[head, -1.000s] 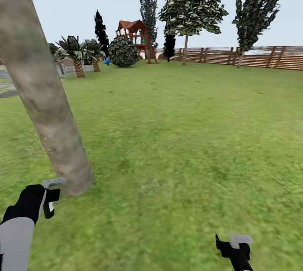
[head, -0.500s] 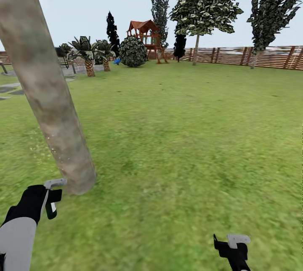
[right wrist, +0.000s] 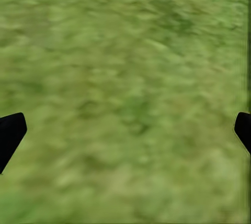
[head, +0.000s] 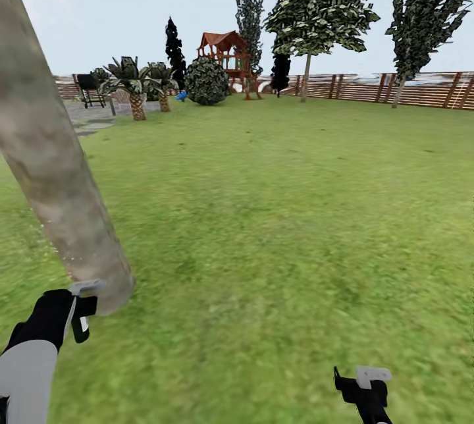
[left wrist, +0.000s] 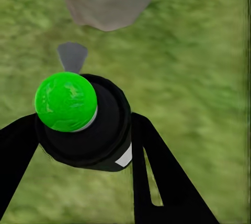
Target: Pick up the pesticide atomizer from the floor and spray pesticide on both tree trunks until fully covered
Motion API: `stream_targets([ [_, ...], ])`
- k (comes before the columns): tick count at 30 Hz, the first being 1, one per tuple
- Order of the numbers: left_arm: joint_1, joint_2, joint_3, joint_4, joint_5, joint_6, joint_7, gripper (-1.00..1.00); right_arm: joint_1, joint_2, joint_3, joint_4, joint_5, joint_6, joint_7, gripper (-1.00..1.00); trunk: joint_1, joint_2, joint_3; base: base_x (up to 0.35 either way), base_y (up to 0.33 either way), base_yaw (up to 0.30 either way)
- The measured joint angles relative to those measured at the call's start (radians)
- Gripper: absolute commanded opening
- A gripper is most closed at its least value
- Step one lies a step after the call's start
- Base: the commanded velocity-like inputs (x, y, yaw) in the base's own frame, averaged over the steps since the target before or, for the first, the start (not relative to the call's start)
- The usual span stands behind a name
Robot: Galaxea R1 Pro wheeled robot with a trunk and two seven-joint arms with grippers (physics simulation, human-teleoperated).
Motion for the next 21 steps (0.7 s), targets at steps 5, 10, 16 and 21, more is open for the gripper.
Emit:
stream_targets([
  [5, 0.000, 0.000, 0.000, -0.001, -0.002, 0.000, 0.000, -1.00, 0.000, 0.000, 0.000, 0.000, 0.001, 0.001, 0.000, 1.00, 0.000, 0.000, 0.000, 0.085, -0.270, 0.159],
  [10, 0.000, 0.001, 0.001, -0.002, 0.000, 0.000, 0.000, -1.00, 0.000, 0.000, 0.000, 0.000, 0.001, 0.001, 0.000, 1.00, 0.000, 0.000, 0.000, 0.096, -0.270, 0.274],
  [16, 0.000, 0.001, 0.001, -0.003, 0.000, 0.000, 0.001, -1.00, 0.000, 0.000, 0.000, 0.000, 0.001, 0.001, 0.000, 1.00, 0.000, 0.000, 0.000, 0.155, -0.255, 0.277],
  [21, 0.000, 0.001, 0.002, -0.003, 0.000, 0.000, 0.001, -1.00, 0.000, 0.000, 0.000, 0.000, 0.001, 0.001, 0.000, 1.00, 0.000, 0.000, 0.000, 0.202, -0.224, 0.277],
])
